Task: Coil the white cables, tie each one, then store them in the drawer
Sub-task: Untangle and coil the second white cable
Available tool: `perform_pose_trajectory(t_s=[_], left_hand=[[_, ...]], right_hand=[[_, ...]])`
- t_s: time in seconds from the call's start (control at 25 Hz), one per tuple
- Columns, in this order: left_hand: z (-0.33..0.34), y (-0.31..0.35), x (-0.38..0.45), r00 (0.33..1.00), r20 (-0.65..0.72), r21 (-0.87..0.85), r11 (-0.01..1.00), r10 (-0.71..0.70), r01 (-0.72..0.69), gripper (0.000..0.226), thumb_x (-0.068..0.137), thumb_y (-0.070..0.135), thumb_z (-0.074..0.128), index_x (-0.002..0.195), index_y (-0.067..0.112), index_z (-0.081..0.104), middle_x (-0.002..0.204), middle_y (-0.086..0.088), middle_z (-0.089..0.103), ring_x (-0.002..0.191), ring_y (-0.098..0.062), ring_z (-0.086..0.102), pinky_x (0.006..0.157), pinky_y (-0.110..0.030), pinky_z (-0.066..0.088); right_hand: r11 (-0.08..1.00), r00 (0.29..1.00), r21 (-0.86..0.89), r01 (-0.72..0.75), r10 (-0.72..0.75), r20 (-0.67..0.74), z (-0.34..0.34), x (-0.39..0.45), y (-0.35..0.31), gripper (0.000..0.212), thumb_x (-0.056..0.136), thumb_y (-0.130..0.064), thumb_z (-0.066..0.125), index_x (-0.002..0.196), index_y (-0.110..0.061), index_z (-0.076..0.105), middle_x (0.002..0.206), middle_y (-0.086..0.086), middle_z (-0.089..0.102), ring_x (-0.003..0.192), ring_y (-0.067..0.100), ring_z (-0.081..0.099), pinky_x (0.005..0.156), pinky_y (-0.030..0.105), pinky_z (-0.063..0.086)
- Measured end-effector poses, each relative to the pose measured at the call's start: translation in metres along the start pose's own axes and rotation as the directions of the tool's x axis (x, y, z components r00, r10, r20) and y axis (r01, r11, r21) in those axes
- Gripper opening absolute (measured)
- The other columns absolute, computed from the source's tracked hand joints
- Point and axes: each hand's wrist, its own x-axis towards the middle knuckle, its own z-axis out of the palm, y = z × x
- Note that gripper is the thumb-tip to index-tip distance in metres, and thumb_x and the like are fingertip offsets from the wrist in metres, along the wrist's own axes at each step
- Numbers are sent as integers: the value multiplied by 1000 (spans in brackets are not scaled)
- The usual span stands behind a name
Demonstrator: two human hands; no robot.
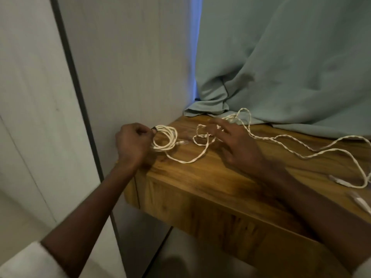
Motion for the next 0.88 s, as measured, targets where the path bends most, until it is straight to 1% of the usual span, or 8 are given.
perform_pose_trajectory(t_s=[0.12, 0.32, 0.44, 0.6, 0.68, 0.76, 0.84, 0.88], left_hand=[[0, -26, 1, 1000, 9, 114, 993, -21, 20, 22, 90, 31, 80, 94, 10, 82, 87, -9, 79, 80, -26, 74, 75, -34, 58], [20, -19, 7, 999, 46, 182, 983, -29, 20, 20, 94, 26, 73, 103, 10, 80, 100, -13, 79, 95, -32, 73, 85, -36, 55], [30, -8, 11, 992, 123, 241, 970, -17, -13, 28, 96, 32, 69, 112, 10, 77, 107, -13, 78, 98, -31, 72, 88, -38, 58], [46, 20, 3, 960, 183, 237, 938, 213, -253, 31, 100, 30, 65, 123, 8, 71, 123, -13, 69, 112, -30, 66, 94, -37, 49], [60, 51, -9, 887, 117, -68, 894, 447, -442, 35, 102, 33, 65, 130, 13, 67, 130, -5, 68, 122, -21, 63, 101, -30, 46], [82, 94, -17, 749, 173, -307, 757, 640, -576, 48, 100, 45, 64, 141, 19, 59, 139, 2, 63, 128, -9, 57, 106, -23, 43], [115, 129, -19, 580, 287, -253, 645, 762, -722, 46, 98, 53, 60, 133, 22, 64, 124, 4, 71, 114, -9, 63, 102, -31, 48], [132, 145, -19, 546, 332, -290, 634, 769, -716, 36, 101, 50, 57, 117, 21, 71, 102, 3, 75, 95, -13, 68, 92, -37, 53]], right_hand=[[977, 979, -142, 161, -141, 146, 18, -3, -4, 46, 101, -27, 50, 146, -33, 57, 160, 0, 47, 115, 24, 58, 85, 38, 47], [994, 998, -96, 55, -54, 8, 5, -9, 9, 38, 94, -19, 72, 130, -28, 69, 139, 4, 64, 117, 26, 60, 89, 46, 53], [989, 981, 118, -88, 107, -159, -8, -10, 19, 25, 96, -11, 68, 119, -16, 76, 133, 3, 66, 119, 21, 63, 95, 44, 54], [886, 831, 397, -238, 398, -389, -34, -8, 42, 20, 97, -1, 67, 111, -9, 79, 120, 3, 72, 113, 15, 68, 98, 38, 56], [835, 788, 494, -241, 466, -403, -44, -13, 55, 19, 97, 1, 67, 108, -7, 79, 114, 5, 74, 111, 16, 69, 100, 37, 56], [801, 770, 547, -244, 503, -392, -51, -15, 63, 19, 97, 1, 65, 106, -8, 79, 111, 5, 76, 110, 16, 70, 98, 33, 56], [749, 728, 614, -249, 563, -391, -59, -14, 70, 18, 100, -3, 63, 108, -9, 79, 110, 3, 77, 107, 14, 71, 91, 30, 58], [715, 683, 653, -249, 608, -405, -65, -14, 76, 18, 101, -7, 62, 109, -10, 78, 109, 2, 78, 105, 15, 71, 86, 31, 59]])
